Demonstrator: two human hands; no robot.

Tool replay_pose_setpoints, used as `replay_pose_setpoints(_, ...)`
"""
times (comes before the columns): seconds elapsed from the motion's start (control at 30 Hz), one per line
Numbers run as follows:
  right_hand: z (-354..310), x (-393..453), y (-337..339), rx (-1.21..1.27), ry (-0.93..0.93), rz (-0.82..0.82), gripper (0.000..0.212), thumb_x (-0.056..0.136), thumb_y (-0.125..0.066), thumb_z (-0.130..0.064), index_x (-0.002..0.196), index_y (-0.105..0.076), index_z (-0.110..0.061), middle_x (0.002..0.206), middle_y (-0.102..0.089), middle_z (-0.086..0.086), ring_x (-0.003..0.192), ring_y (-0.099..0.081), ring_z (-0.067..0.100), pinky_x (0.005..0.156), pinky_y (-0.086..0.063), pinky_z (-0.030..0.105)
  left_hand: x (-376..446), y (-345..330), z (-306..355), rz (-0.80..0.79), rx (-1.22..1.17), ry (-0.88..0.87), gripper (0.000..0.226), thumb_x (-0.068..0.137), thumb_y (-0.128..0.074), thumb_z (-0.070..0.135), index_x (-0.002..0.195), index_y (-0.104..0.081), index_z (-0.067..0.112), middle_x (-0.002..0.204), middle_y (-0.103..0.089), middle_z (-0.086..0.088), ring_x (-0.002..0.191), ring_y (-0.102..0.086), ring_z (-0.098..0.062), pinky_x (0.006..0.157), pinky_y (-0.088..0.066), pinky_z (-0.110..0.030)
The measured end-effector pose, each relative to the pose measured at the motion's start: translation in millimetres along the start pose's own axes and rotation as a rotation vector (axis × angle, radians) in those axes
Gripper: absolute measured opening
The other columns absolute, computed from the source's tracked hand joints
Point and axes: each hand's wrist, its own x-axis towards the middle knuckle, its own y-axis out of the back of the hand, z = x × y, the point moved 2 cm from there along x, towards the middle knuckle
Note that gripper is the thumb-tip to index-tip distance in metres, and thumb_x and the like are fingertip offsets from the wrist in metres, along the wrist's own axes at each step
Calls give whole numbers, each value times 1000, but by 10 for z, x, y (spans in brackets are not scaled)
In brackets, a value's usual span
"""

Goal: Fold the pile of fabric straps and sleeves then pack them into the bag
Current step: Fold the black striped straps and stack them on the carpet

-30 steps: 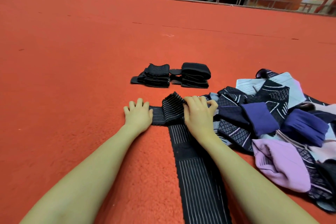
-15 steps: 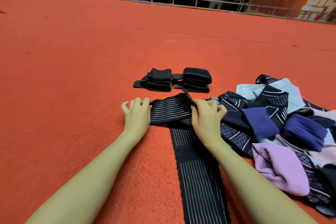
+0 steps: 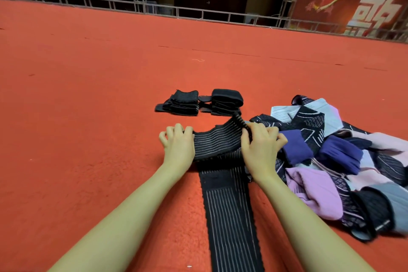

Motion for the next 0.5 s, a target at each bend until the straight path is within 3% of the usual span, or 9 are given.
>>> replay_pose_setpoints(0.1,78,-37,22,-55,1,-17,29,84,-42,-28,84,-66,-12,73,-63,0,75,-51,28,73,-21,36,-104,-109,65,-214,79,32,48,102,-36,33,148,-28,22,135,-33,-12,122,-30,-33,102,-21,-44)
replay_pose_setpoints(0.17,128,-52,1,-92,1,-31,29,83,-43,-29,80,-66,-12,71,-62,1,72,-54,29,72,-20,35,-183,-164,58,-330,88,-24,57,101,-30,44,152,-5,34,151,-16,-9,135,-18,-33,108,-17,-46)
replay_pose_setpoints(0.27,148,-97,-51,-111,-9,-74,31,83,-44,-33,77,-68,-13,73,-61,1,73,-54,30,71,-19,35,-303,-194,33,-486,73,-258,49,102,-21,48,150,-12,43,158,-13,1,142,-13,-22,112,-10,-43)
replay_pose_setpoints(0.33,99,-141,-79,-71,-1,-87,30,83,-47,-35,77,-69,-16,79,-61,0,77,-53,30,72,-19,34,-365,-222,-21,-589,118,-314,48,102,-18,49,149,-16,43,160,-9,6,146,-7,-18,115,-6,-42)
replay_pose_setpoints(0.5,-193,-207,-118,19,124,-66,24,83,-53,-35,74,-70,-20,81,-66,-9,88,-46,16,77,-20,34,-440,-182,-241,-481,102,-249,49,100,-17,50,148,-26,40,158,-18,7,145,-14,-17,115,-7,-37)
